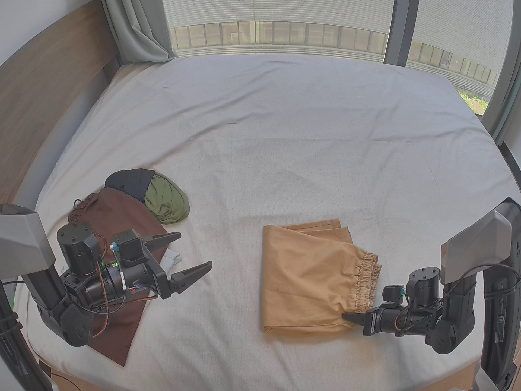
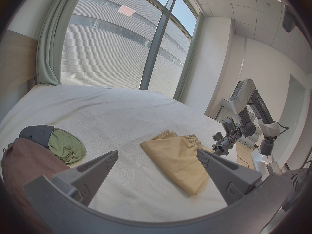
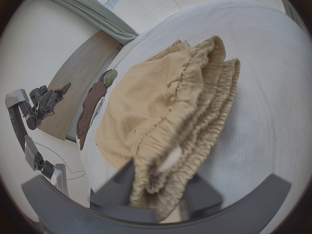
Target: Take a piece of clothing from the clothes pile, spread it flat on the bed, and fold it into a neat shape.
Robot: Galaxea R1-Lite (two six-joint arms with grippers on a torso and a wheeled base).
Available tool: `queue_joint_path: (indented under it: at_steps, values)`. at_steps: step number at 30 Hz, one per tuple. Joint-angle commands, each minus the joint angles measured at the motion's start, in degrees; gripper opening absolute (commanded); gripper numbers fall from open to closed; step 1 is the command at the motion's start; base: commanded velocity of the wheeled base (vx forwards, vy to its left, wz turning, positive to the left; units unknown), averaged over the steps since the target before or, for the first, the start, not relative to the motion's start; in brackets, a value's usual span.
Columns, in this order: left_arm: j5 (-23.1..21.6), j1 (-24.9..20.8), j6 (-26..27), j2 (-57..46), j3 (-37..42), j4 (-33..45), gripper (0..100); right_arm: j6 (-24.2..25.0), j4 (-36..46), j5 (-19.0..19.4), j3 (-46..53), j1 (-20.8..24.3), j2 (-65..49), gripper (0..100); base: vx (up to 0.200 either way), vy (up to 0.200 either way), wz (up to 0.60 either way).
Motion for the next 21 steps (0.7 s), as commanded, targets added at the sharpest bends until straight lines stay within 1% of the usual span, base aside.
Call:
queue_joint_path:
  at_steps: [1,11,14,21]
  values:
    - [0.0,0.0,0.0,0.1,0.0,0.0,100,0.0,-0.1,0.1,0.0,0.1,-0.1,0,0.0,0.0,0.0]
    - [0.0,0.1,0.0,-0.1,0.0,0.0,100,0.0,-0.1,0.1,0.0,0.3,-0.4,0,0.0,0.0,0.0]
    - [0.1,0.1,0.0,-0.2,0.0,0.0,100,0.0,-0.1,0.1,0.0,1.2,-0.7,0,0.0,0.0,0.0]
    - [0.0,0.2,0.0,-0.2,0.0,0.0,100,0.0,-0.2,0.0,1.2,3.7,-8.0,0,0.0,0.0,0.0]
